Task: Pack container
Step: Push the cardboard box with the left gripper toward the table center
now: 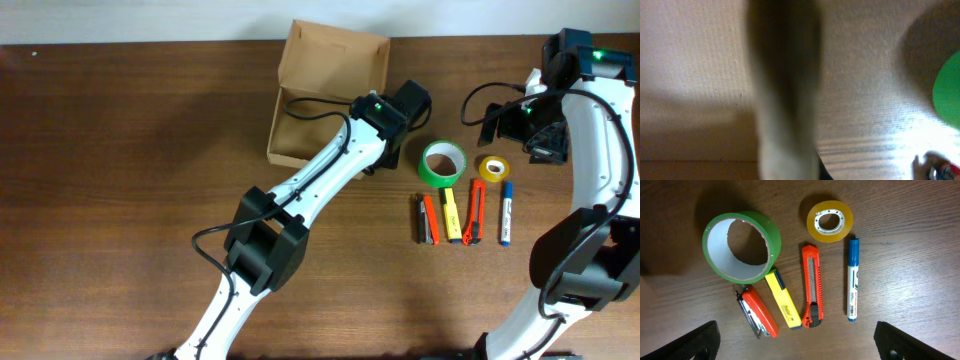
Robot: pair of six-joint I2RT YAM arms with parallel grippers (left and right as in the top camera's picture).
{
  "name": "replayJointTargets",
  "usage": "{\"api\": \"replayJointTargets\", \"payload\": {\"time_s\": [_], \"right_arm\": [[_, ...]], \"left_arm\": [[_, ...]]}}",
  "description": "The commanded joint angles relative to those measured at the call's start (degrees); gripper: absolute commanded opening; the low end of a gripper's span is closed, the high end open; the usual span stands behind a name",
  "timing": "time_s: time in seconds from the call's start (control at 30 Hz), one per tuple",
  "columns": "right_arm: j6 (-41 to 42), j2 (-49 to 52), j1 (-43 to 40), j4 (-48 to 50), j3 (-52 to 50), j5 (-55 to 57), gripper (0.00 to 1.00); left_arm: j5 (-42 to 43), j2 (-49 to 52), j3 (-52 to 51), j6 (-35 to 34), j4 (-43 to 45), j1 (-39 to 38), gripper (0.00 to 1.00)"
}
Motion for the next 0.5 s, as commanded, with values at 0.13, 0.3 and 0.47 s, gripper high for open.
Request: {"api": "replayJointTargets", "payload": {"time_s": [0.13, 0.3, 0.47], "right_arm": [[0.42, 0.85, 0.04, -0.33, -0.15, -1.22, 0.99], [0.42, 0.85, 0.04, -0.24, -0.15, -1.22, 0.99], [0.42, 0.85, 0.04, -0.22, -0.15, -1.22, 0.99]], "left_arm": [[4.02, 0.37, 0.66, -7.98, -0.22, 3.54, 0.02], [7.43, 0.39, 0.66, -9.16, -1.66, 4.02, 0.02], [7.26, 1.16, 0.63, -9.16, -1.60, 4.00, 0.01]]}}
